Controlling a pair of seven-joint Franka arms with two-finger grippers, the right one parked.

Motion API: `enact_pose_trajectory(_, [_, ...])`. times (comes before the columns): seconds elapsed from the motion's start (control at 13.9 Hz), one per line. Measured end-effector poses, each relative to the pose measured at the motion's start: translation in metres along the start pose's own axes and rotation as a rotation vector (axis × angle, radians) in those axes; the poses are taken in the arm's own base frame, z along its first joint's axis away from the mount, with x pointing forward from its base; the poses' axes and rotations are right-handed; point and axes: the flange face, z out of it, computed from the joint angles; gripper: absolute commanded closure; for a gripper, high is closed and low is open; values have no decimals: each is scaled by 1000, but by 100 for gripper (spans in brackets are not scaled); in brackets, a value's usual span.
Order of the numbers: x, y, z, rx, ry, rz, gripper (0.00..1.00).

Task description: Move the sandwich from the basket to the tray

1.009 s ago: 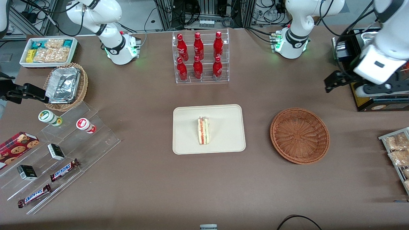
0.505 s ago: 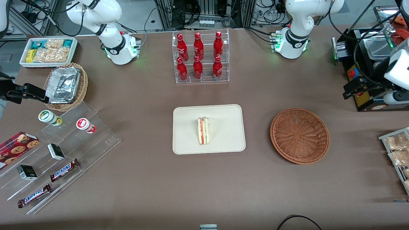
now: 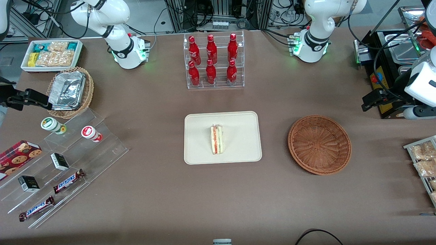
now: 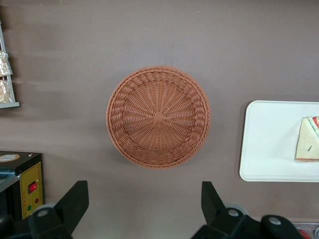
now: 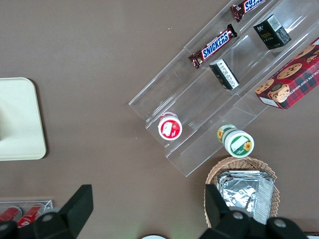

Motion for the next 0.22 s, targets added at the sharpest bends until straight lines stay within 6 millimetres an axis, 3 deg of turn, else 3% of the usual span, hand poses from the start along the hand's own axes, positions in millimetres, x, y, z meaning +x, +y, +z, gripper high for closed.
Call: enact_pose_trajectory(0.22, [-3, -3, -4, 2, -10, 49, 0])
